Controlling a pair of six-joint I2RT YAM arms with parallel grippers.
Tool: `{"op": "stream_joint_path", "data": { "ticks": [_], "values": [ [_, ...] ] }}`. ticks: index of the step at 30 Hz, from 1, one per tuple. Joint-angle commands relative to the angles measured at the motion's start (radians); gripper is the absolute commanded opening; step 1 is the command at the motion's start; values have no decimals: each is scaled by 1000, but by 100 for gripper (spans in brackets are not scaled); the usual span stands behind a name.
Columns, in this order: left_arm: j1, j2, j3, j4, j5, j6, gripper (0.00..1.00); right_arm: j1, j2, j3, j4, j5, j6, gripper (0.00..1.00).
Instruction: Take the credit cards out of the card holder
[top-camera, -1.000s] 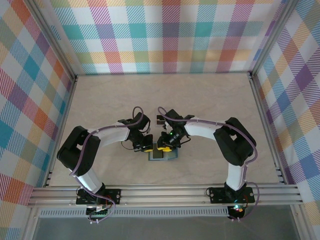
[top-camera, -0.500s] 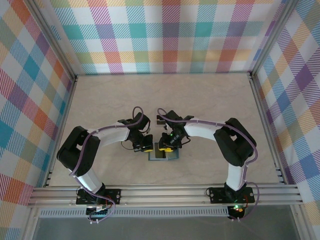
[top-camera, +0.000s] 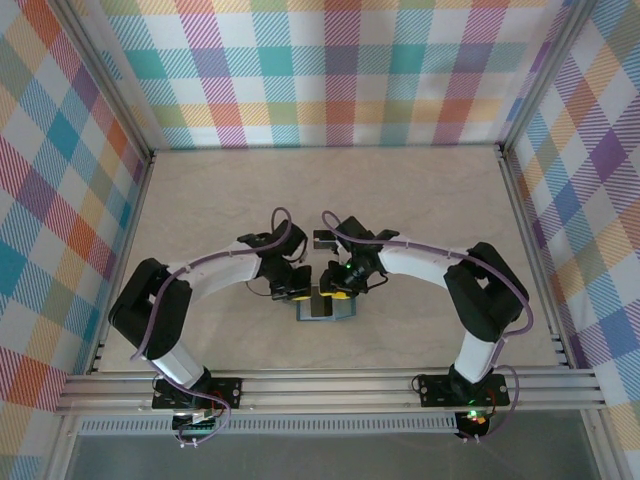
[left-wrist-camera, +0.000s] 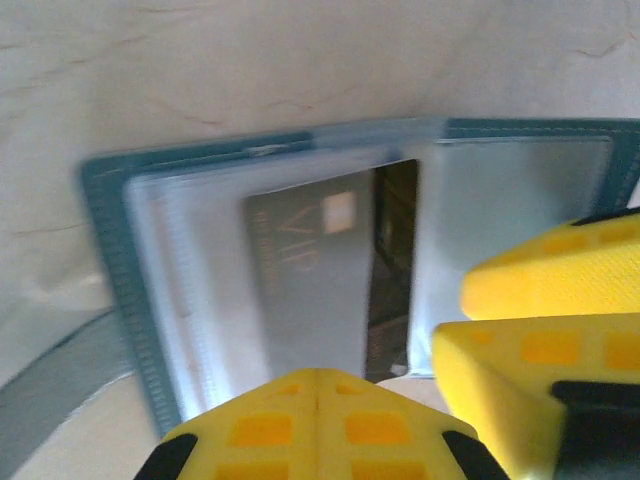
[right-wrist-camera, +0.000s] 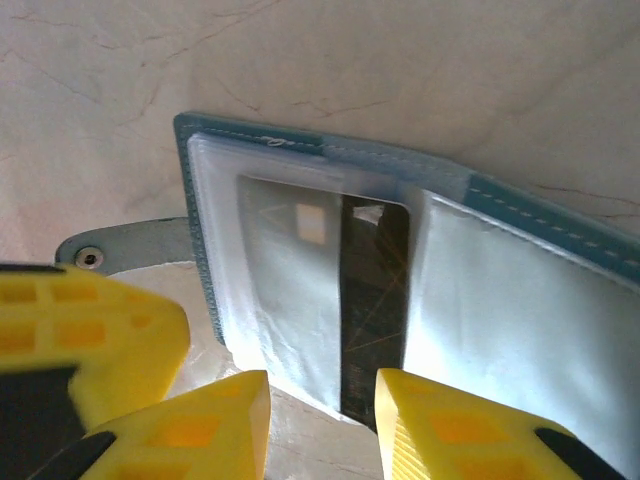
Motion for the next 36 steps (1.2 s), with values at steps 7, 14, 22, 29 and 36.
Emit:
{"op": "stream_joint_path", "data": {
  "ticks": [7,14,22,29,36],
  "values": [
    [-21,92,-11,-67,-91,9,3,-32,69,-16,40,-77,-64,31],
    [-20,106,-27,-67,-103,12,2,-54,85,-77,148,-177,-72,27],
    [-21,102,-18,-44,-71,5,2,-67,96,-130,245,-240,-58,23],
    [-26,99,-32,-15,-56,-10,3,-72,118,-152,311,-293,-50,24],
    [-27,94,-44,-1,-46,-11,2,-73,104,-204,422,-332,-8,18]
  ]
}}
